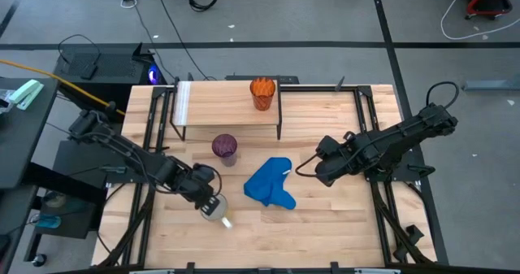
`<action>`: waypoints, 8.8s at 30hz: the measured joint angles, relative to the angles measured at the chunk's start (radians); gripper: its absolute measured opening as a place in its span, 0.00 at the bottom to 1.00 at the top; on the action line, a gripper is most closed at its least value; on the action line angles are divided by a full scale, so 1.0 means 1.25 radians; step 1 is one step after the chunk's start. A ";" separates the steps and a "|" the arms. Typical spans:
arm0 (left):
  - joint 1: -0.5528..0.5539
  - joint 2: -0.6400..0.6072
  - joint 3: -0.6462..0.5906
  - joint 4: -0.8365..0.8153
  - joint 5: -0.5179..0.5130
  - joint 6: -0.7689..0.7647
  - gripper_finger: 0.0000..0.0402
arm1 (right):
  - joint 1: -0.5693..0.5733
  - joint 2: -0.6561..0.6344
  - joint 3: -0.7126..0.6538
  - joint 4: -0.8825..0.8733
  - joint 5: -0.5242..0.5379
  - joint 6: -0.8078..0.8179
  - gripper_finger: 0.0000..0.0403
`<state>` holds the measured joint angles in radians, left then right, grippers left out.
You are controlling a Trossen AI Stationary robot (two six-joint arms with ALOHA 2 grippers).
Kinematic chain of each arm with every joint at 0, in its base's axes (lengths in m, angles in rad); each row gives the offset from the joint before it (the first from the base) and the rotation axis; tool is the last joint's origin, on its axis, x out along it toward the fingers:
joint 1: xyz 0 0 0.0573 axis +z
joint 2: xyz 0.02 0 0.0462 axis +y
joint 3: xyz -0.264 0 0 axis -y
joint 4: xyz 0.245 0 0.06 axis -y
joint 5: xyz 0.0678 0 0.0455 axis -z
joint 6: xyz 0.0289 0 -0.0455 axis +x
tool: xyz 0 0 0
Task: Stack small to large cups/mugs on shelf
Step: Put the yellow mug on the shelf
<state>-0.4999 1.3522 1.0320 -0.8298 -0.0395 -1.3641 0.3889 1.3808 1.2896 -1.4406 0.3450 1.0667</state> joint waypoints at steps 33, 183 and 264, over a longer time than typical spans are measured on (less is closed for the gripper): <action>0.562 0.073 0.821 -0.590 -0.105 0.777 0.05 | -0.001 0.001 0.001 0.001 -0.001 -0.097 0.18; 0.983 0.427 0.860 -0.588 0.098 1.285 0.05 | -0.083 0.000 0.001 0.149 0.017 0.024 0.18; 0.902 0.410 0.856 -0.478 -0.005 1.389 0.14 | -0.084 0.000 0.001 0.152 0.038 0.009 0.18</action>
<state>0.6281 1.8648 2.1017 -1.4276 -0.0452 0.3723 0.2836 1.3811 1.2911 -1.2507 0.3927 1.0775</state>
